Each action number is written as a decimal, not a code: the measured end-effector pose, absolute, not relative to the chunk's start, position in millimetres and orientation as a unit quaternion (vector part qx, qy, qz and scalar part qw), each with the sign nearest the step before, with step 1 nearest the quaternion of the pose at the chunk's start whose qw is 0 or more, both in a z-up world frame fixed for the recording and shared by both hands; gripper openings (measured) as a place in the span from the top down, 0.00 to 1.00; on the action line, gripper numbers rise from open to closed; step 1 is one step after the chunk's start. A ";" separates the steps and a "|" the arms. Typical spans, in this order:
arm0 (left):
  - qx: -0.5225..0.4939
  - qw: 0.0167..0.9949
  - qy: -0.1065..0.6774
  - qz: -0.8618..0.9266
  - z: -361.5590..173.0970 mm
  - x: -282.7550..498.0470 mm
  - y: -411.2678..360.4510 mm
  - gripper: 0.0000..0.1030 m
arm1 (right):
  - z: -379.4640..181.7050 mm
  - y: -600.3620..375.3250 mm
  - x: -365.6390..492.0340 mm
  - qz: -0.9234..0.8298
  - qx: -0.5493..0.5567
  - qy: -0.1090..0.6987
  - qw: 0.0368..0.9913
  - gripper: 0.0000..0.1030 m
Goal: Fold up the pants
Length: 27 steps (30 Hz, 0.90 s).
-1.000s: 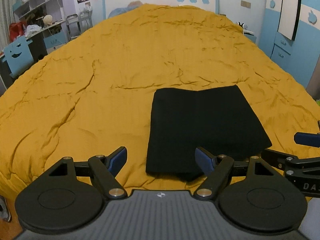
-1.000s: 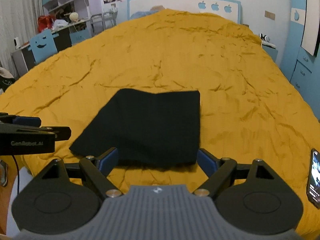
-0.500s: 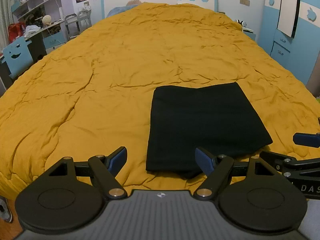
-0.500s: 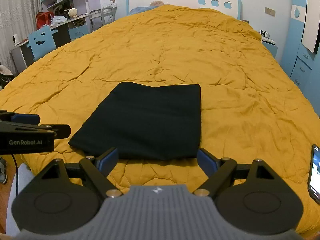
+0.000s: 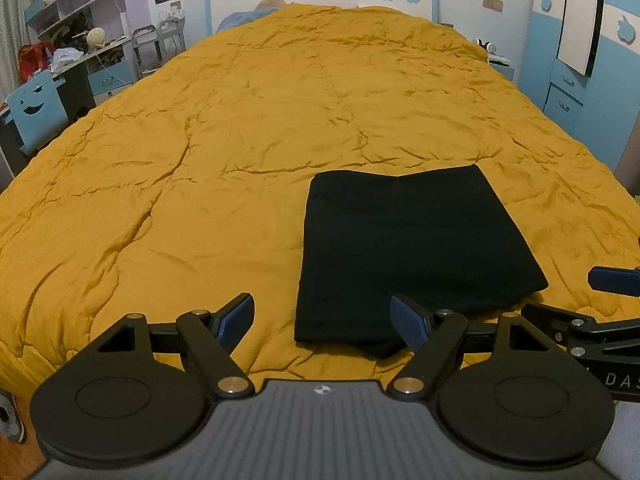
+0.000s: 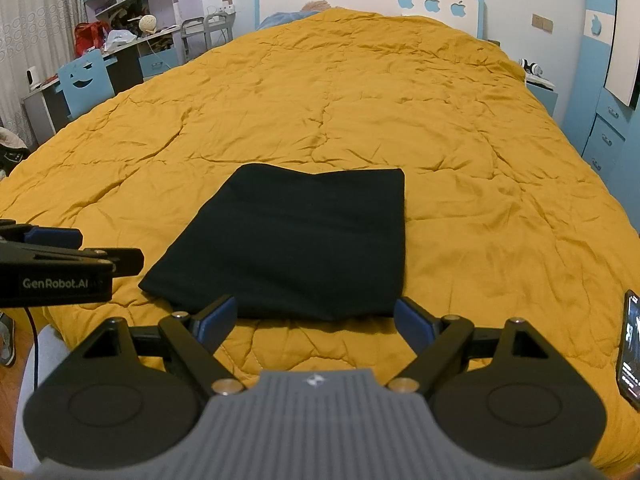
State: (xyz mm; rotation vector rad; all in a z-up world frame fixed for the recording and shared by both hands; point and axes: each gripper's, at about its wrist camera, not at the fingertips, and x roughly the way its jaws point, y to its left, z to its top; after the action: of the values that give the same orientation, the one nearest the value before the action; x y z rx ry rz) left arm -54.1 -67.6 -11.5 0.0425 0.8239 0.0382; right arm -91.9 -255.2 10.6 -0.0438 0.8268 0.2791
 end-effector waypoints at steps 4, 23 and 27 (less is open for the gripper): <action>0.021 0.916 0.401 0.017 -11.5 -54.1 -66.3 0.12 | 10.6 -255.3 -92.0 0.135 -0.021 0.401 0.906 0.20; 0.024 0.916 0.401 0.011 -10.2 -50.9 -67.8 0.12 | 12.5 -254.8 -92.2 0.135 -0.022 0.399 0.907 0.20; 0.024 0.915 0.402 0.011 -10.1 -51.0 -68.0 0.12 | 12.2 -254.7 -92.1 0.135 -0.022 0.400 0.906 0.20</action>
State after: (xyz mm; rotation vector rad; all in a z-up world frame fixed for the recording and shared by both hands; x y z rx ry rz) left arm -51.0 -68.0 -10.1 0.0485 0.8265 0.0221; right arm -92.1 -254.7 12.2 -0.0459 0.8252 0.2794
